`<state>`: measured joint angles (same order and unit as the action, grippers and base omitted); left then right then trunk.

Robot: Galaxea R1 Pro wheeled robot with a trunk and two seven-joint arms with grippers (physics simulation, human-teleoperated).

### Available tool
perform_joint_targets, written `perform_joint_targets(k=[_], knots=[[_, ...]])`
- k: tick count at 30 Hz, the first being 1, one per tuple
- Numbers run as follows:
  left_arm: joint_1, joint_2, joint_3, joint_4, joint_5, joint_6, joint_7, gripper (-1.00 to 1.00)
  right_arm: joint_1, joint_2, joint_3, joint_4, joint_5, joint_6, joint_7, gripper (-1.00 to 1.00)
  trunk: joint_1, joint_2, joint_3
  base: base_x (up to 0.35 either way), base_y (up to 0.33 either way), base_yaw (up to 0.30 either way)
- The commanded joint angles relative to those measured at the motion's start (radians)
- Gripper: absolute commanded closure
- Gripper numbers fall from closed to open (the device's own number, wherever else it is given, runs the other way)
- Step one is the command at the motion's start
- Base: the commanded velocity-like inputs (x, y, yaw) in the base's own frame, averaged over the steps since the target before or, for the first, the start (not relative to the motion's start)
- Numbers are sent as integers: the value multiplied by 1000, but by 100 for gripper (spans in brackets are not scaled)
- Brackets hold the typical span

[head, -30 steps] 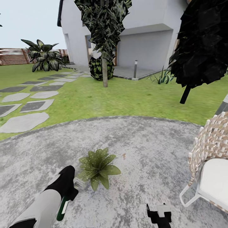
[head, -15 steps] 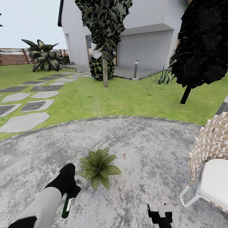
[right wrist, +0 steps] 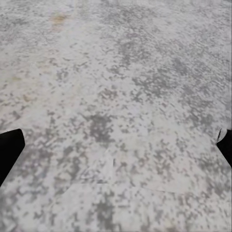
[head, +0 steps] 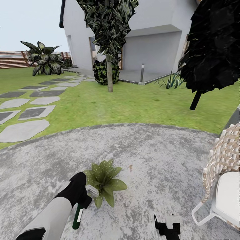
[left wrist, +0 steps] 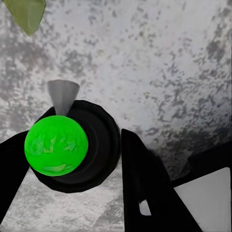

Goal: Pick up the pesticide atomizer in the garden and spray insectifuge to fully cover both potted plants in the garden.

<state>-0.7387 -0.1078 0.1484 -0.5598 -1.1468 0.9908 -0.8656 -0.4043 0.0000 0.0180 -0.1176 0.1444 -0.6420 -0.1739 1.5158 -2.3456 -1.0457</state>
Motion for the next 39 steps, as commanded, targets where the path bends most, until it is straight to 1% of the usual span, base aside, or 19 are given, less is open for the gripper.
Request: perform_joint_targets(k=[1,4,7,8,10,15,18,22,26,33,36,39], knots=[[1,-1,-2,-2,-11,3,-9,100,-1,1,2,1,11,-1,-10,-100,0,0,-1,18,0,-223],[12,-1,-29,0,-11,2,-9,100,-1,1,1,1,11,-1,-10,-100,0,0,-1,6,0,-276],[15,0,-34,15,-11,1,-9,100,-1,1,1,1,11,-1,-10,-100,0,0,-1,1,0,-296],[16,1,-35,39,-11,1,-8,100,-1,1,1,1,11,-1,-10,-100,0,0,-1,0,0,-289],[15,3,-37,62,-12,0,-9,100,-1,1,1,1,11,-1,-10,-100,0,0,-1,0,0,-158],[6,6,-38,62,-8,1,-9,100,-1,1,1,1,11,-1,-10,-100,0,0,-1,0,0,-24],[-3,2,-38,56,-6,3,-13,100,-1,2,1,1,11,-1,-10,-100,0,0,-1,0,0,-1],[-42,-1,-37,58,-5,5,-20,100,-1,2,1,1,11,-1,-10,-100,0,0,-1,0,0,0],[-55,-1,-37,58,-5,4,-21,100,-1,2,1,1,11,-1,-10,-100,0,0,-1,0,0,0],[-43,0,-35,75,-5,-2,-23,100,-1,2,1,2,11,-1,-10,-100,0,0,-1,0,0,0],[-42,0,-36,107,-6,-3,-24,100,-1,2,1,1,11,-1,-10,-100,0,0,-1,0,0,0],[-42,0,-36,120,-7,-3,-24,100,-1,2,1,1,11,-1,-10,-100,0,0,-1,0,0,-22]])
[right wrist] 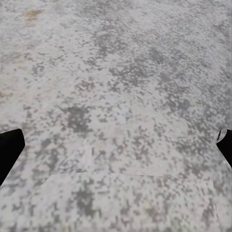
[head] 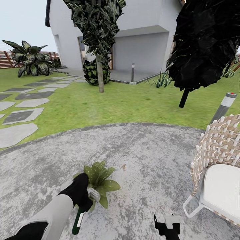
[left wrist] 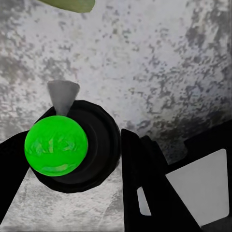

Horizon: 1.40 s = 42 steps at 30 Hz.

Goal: Pick up the pesticide atomizer in the garden and spray insectifuge to fully cover both potted plants in the garden.

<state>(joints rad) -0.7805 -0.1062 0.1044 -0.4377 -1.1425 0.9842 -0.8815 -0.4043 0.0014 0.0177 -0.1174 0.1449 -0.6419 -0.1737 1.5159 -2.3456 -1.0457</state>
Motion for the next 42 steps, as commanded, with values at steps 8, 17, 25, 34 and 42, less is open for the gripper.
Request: perform_joint_targets(k=[8,17,25,34,42], knots=[[0,-1,5,0,-12,4,-8,100,-1,0,2,1,10,-1,-10,-100,0,0,-1,0,0,-231],[-20,-5,0,-4,-13,4,-68,100,-1,0,2,1,10,-1,-10,-100,0,0,-1,0,0,-43],[-14,-7,-37,-3,-19,4,-108,100,0,0,2,1,10,-1,-10,-100,0,0,-1,0,0,0],[7,-4,-84,13,-16,4,-112,100,0,0,2,1,10,-1,-10,-100,0,0,-1,0,0,0],[29,-3,-87,49,-19,-12,-110,100,0,0,2,1,10,-1,-10,-100,0,0,-1,0,0,0]])
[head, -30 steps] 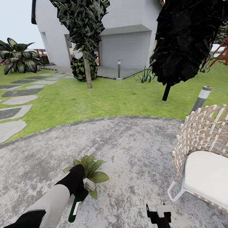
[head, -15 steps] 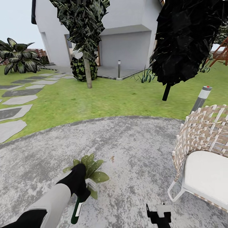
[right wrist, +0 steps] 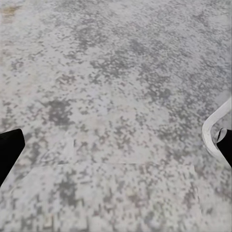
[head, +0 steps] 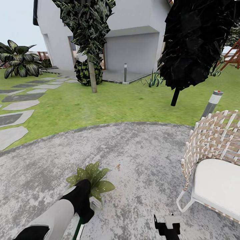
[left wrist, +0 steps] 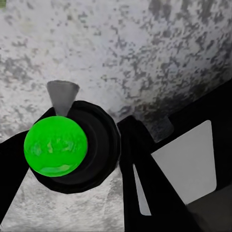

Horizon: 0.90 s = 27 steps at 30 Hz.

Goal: Pick up the pesticide atomizer in the garden and spray insectifuge to fully cover both potted plants in the garden.

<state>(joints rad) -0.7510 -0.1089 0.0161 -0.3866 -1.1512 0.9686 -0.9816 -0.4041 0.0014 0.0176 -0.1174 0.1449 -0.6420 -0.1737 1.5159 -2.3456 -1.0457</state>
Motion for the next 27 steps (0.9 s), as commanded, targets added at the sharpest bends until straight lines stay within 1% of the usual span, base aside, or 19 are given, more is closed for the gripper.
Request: perform_joint_targets(k=[1,6,9,12,16,19,23,27], knots=[[0,0,2,-6,-9,2,-10,100,-1,0,2,1,10,-1,-10,-100,0,0,-1,0,0,0],[-32,-13,2,-17,-2,8,-18,100,0,0,2,1,10,-1,-10,-100,0,0,-1,0,0,0],[-84,-20,3,-18,-1,16,-22,100,0,0,2,1,10,-1,-10,-100,0,0,-1,0,0,0],[-118,-22,3,-16,-1,19,-23,100,0,0,2,1,10,-1,-10,-100,0,0,-1,0,0,0],[-139,-26,2,-16,-2,20,-27,100,0,0,2,3,10,1,-10,-100,0,0,-1,0,0,0],[-161,-28,2,-16,-1,22,-29,100,0,1,3,46,10,1,-10,-100,0,0,-1,0,0,0],[-167,-33,2,-17,-2,22,-29,100,1,0,4,54,10,1,-10,-100,0,0,-1,0,0,0],[-187,-35,4,-16,-1,22,-39,100,0,1,4,54,10,1,-10,-100,0,0,-1,0,0,0]])
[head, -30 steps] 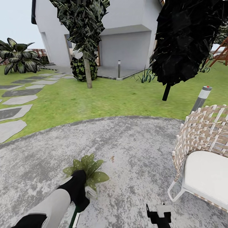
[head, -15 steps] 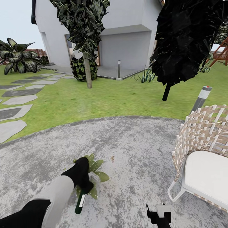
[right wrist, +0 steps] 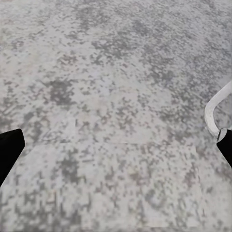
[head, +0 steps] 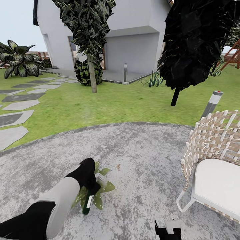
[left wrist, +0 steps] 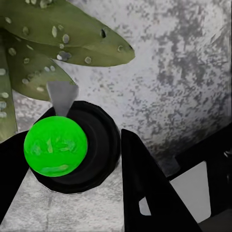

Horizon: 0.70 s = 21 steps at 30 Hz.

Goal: Pick up the pesticide atomizer in the garden and spray insectifuge to fully cover both potted plants in the garden.

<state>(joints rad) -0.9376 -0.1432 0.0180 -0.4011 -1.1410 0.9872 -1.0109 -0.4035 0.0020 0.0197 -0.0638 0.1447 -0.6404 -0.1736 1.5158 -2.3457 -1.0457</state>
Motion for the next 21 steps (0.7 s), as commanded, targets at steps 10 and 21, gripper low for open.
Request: perform_joint_targets(k=[10,21], knots=[[-9,-2,2,-2,-13,4,-52,100,0,0,1,1,9,-1,-11,-100,0,0,-1,0,0,0],[-8,24,-3,-3,-27,-1,-141,100,0,0,0,1,9,-1,-11,-100,0,0,-1,0,0,0]])
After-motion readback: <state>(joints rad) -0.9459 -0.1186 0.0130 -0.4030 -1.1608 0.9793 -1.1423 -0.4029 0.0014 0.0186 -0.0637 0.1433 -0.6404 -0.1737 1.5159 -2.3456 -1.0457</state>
